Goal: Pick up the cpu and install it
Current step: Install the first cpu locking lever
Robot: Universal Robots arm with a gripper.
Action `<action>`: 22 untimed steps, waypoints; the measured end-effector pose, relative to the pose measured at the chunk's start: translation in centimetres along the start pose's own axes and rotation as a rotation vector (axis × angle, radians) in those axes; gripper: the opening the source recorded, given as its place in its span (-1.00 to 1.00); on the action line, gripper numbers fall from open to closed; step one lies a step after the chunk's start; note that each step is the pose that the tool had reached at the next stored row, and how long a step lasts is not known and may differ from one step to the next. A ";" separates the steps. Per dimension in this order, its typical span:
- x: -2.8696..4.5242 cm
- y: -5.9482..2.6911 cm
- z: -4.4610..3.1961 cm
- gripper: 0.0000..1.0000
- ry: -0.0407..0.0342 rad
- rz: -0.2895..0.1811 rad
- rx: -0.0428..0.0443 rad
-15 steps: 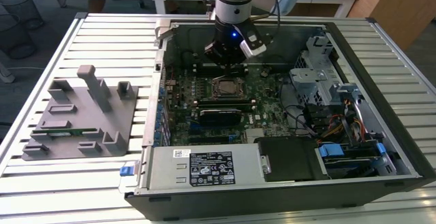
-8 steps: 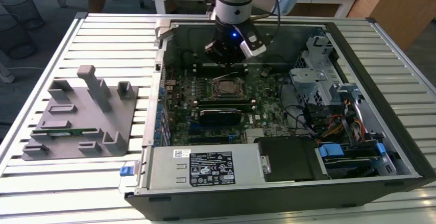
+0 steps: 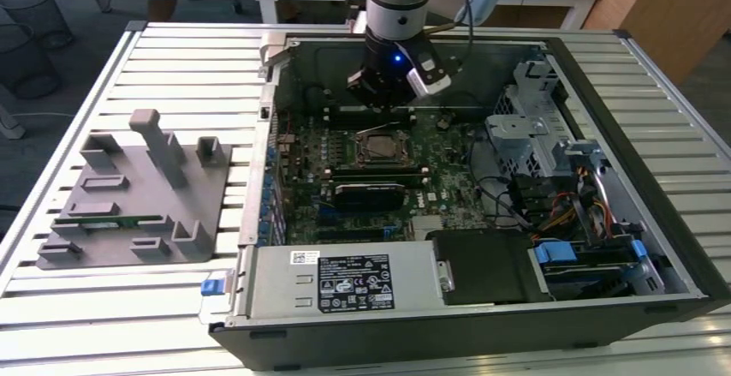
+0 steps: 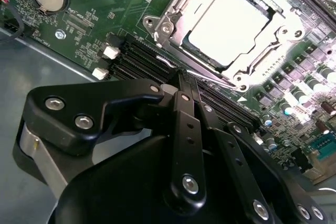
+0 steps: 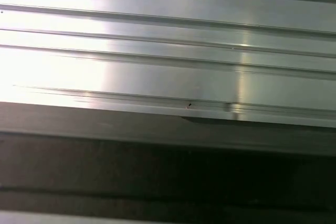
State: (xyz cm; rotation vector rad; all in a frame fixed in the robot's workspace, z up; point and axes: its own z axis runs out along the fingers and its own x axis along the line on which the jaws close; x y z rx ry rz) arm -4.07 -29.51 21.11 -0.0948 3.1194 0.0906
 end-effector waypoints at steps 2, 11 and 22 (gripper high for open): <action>-0.17 -0.01 0.01 -0.79 0.0000 0.000 0.0000; -0.48 -0.05 0.17 -0.79 0.0000 0.000 0.0001; -0.60 -0.07 0.46 -0.79 0.0004 0.000 0.0008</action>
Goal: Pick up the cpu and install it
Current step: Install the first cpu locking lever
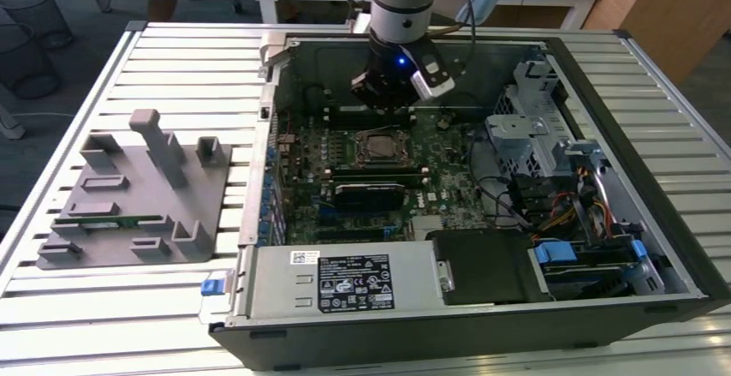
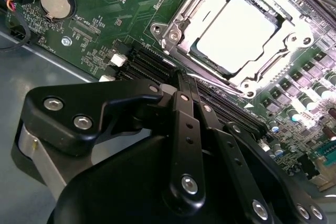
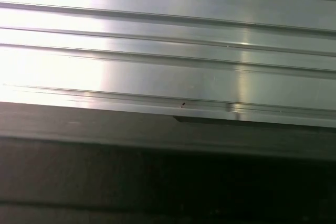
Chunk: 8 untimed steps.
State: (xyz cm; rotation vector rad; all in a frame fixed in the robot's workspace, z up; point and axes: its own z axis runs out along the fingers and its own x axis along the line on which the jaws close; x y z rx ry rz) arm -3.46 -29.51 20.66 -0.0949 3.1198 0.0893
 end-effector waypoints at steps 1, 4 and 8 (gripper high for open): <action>-0.02 -0.01 0.03 -0.79 0.0003 0.000 0.0012; -0.06 -0.02 0.15 -0.79 0.0010 0.000 0.0050; -0.14 -0.07 0.31 -0.79 0.0013 0.000 0.0057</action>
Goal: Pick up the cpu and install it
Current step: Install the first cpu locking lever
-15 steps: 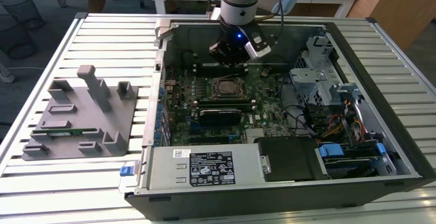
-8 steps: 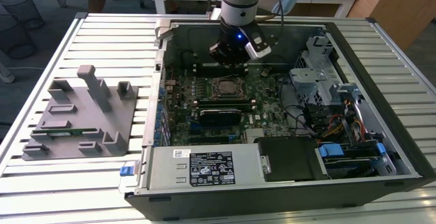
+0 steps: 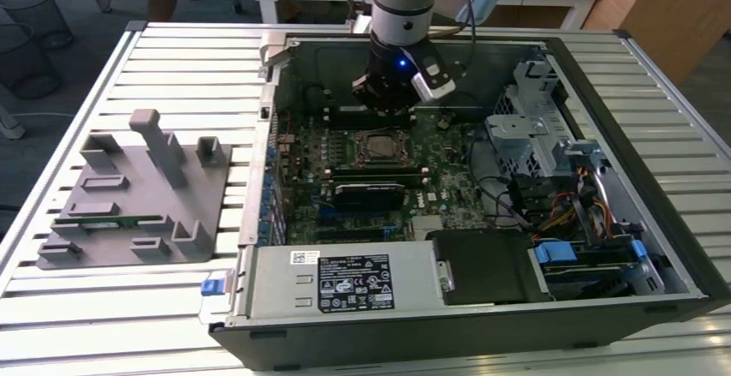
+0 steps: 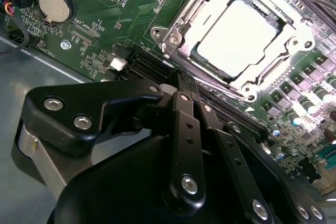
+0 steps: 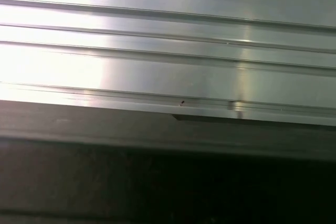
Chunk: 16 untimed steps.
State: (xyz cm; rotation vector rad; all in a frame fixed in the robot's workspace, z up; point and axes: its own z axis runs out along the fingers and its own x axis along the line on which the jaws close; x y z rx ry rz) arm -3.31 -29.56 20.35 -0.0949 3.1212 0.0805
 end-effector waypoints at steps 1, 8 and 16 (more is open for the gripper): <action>-0.05 -0.01 0.05 -0.79 0.0001 0.000 0.0000; -0.25 -0.04 0.32 -0.79 0.0013 0.000 0.0055; -0.24 -0.05 0.53 -0.79 0.0032 0.000 0.0149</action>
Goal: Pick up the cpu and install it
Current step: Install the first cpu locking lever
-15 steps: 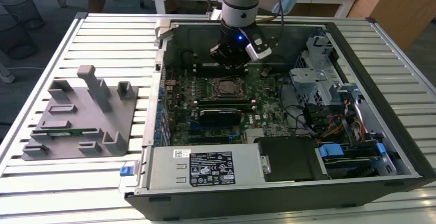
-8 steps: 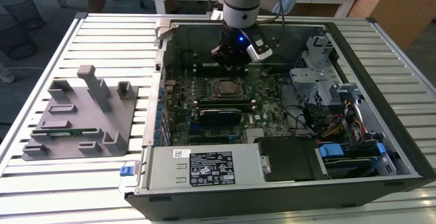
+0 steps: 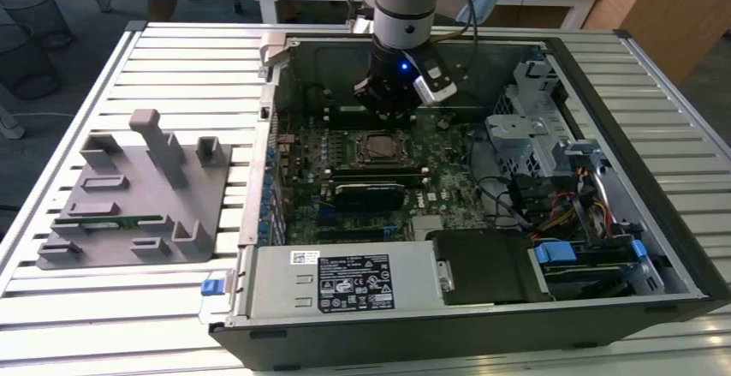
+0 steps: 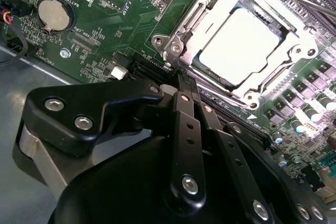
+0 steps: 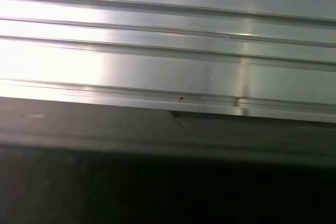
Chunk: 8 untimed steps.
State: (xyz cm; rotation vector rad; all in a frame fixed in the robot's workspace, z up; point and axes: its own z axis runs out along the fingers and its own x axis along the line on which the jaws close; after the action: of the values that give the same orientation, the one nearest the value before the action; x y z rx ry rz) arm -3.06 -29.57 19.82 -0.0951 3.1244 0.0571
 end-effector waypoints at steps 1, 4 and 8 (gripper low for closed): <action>0.00 -0.01 0.01 -0.79 0.0002 0.000 0.0002; 0.00 -0.01 0.02 -0.79 0.0007 0.000 0.0004; 0.00 0.00 -0.11 -0.79 0.0006 0.000 0.0002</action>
State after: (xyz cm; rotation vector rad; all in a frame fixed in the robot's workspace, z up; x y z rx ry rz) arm -3.06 -29.57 19.94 -0.0951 3.1251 0.0568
